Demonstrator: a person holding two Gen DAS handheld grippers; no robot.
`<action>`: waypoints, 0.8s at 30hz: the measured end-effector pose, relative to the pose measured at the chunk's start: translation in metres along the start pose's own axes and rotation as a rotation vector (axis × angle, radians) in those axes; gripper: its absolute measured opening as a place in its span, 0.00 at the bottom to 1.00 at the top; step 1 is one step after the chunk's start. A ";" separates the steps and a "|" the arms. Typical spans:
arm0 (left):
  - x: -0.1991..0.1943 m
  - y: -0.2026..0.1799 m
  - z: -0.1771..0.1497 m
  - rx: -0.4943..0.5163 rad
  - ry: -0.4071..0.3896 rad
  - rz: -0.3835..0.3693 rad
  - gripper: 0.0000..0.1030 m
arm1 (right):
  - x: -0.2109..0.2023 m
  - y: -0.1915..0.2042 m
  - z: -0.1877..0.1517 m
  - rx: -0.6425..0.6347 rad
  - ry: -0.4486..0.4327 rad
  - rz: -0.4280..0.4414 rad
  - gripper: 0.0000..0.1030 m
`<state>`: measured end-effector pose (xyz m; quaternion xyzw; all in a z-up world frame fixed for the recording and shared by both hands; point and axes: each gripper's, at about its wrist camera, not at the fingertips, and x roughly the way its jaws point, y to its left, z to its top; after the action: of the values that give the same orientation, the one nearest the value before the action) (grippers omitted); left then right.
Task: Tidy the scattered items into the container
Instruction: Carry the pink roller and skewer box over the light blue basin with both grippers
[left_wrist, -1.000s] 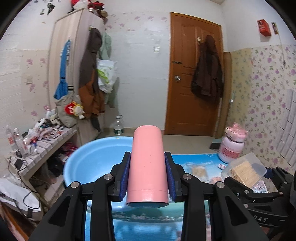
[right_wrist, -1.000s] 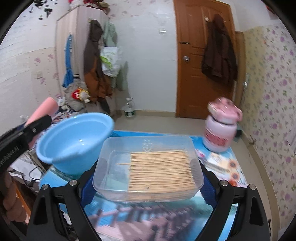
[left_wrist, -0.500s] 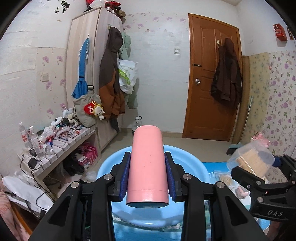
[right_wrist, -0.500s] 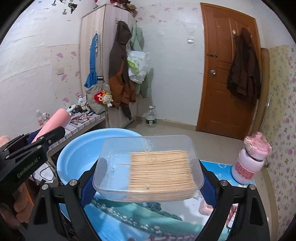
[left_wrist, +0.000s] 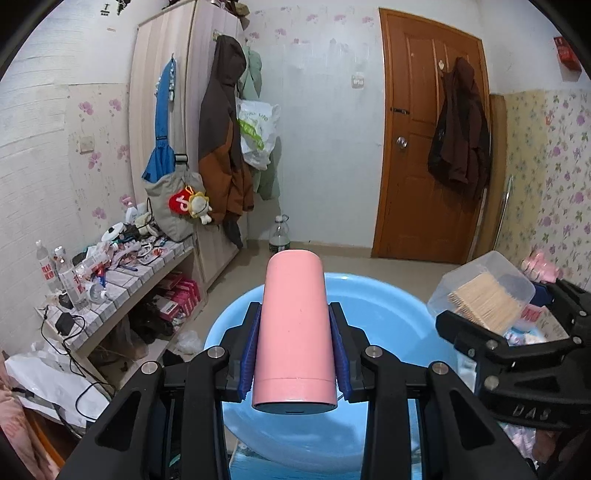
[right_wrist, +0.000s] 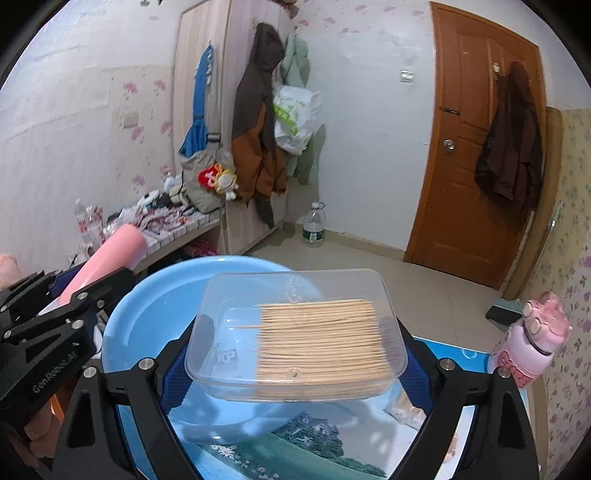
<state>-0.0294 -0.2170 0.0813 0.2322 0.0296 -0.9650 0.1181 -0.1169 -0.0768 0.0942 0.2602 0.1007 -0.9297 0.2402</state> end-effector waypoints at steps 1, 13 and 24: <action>0.005 -0.001 -0.002 0.009 0.011 0.008 0.32 | 0.005 0.004 -0.001 -0.009 0.009 0.000 0.90; 0.047 -0.010 -0.012 0.069 0.121 -0.007 0.32 | 0.046 0.011 -0.006 -0.027 0.065 -0.034 0.90; 0.074 -0.023 -0.020 0.126 0.252 -0.027 0.32 | 0.044 -0.006 0.002 -0.028 0.045 -0.074 0.90</action>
<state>-0.0901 -0.2078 0.0300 0.3580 -0.0131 -0.9297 0.0855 -0.1535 -0.0897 0.0727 0.2738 0.1289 -0.9304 0.2069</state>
